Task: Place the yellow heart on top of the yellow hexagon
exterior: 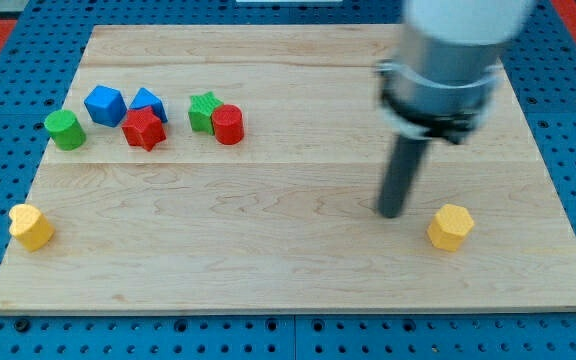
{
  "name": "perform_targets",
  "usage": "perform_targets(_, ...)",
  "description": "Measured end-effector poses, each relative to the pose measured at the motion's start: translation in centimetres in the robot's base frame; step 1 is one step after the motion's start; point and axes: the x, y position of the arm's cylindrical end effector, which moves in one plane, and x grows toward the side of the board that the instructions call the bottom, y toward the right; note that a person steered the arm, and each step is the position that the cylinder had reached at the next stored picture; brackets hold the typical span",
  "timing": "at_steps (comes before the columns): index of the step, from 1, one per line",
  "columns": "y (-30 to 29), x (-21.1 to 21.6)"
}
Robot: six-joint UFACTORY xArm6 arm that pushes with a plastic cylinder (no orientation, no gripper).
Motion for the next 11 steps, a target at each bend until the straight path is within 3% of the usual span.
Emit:
perform_targets(3,-36.8,9.2)
perform_targets(4,-36.8,8.2)
perform_targets(6,-35.7,1.9)
perform_targets(7,-31.8,1.1)
perform_targets(9,-14.1,0.8)
perform_targets(11,-4.9,-1.5)
